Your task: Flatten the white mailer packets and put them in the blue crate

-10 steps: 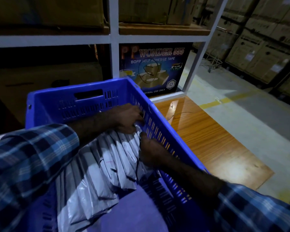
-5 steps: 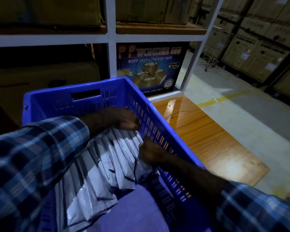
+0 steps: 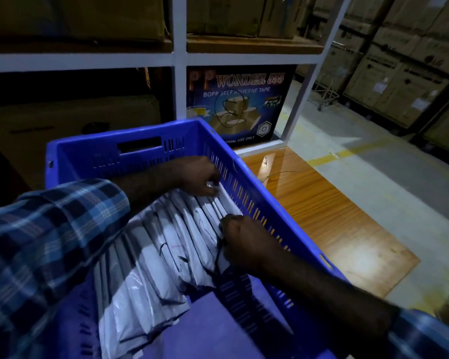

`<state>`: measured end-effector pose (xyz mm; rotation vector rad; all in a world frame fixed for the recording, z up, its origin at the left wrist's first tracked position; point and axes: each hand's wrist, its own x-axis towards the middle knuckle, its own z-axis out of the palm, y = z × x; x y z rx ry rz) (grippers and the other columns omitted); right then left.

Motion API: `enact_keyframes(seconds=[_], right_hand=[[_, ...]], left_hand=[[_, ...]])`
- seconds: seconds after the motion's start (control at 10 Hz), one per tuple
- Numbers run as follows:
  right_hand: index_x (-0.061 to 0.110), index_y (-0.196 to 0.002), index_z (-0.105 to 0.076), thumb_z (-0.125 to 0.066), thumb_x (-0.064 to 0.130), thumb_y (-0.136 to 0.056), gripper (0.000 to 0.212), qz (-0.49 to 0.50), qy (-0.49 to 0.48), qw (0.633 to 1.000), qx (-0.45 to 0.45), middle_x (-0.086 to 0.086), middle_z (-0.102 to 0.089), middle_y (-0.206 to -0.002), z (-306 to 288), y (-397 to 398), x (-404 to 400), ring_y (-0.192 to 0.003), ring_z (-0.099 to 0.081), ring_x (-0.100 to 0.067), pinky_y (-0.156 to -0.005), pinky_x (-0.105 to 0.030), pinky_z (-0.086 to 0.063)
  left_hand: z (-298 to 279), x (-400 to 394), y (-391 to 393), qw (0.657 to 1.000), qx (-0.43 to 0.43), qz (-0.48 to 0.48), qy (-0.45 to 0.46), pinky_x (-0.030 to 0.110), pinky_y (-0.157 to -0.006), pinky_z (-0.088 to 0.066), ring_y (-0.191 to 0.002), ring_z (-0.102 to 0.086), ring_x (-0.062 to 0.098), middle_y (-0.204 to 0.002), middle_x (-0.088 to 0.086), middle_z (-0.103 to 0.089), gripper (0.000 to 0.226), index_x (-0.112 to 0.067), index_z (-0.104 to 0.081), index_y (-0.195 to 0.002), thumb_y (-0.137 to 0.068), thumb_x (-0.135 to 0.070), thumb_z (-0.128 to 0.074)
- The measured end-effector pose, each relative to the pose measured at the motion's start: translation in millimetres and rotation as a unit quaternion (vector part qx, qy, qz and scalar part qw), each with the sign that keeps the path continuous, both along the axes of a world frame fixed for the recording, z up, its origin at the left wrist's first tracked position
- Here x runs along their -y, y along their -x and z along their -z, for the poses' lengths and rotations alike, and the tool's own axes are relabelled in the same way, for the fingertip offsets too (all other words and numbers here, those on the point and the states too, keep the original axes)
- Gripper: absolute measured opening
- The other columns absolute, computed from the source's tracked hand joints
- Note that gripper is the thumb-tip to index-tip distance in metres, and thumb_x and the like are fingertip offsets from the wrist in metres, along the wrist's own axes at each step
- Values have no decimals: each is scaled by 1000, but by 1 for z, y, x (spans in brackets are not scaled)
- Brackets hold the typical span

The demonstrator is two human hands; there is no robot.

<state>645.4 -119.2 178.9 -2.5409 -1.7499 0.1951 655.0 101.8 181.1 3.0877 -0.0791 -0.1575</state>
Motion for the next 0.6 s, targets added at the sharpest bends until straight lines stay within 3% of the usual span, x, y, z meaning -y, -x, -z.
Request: enact_keyframes(seconds=[0.1,0.2,0.4,0.6], right_hand=[[0,-110,-58,-59,17,-89,27,3,-2,1000,-6,-20,-61,-119,-2,-5,-3,-109,-59,-36,-86,-42,-37],[3,-115,-59,-62,21,-90,31,36,-2,999,-14,-18,-63,-121,-4,-7,-4,-113,-59,-36,-87,-38,-40],[9,-98,-57,-57,26,-95,17,61,-79,995,-11,-18,-67,-105,-12,-5,-2,-102,-60,-41,-72,-39,-41],[10,-122,-60,-60,20,-88,35,115,-103,987,-36,-20,-67,-117,-24,-12,-11,-112,-60,-38,-87,-41,-49]], left_hand=[[3,5,2,1000,7,3,25,32,-80,-50,-97,-63,18,-107,1,-69,30,-16,-69,-110,-91,-37,-62],[3,6,3,999,37,0,26,33,-76,-50,-92,-64,20,-100,3,-70,24,-14,-70,-101,-91,-34,-61],[-15,7,11,999,40,-13,17,33,-84,-51,-101,-64,19,-112,2,-69,30,-16,-68,-117,-91,-30,-62],[-31,1,17,998,55,-5,8,36,-89,-50,-102,-65,20,-111,0,-72,30,-17,-71,-114,-89,-32,-63]])
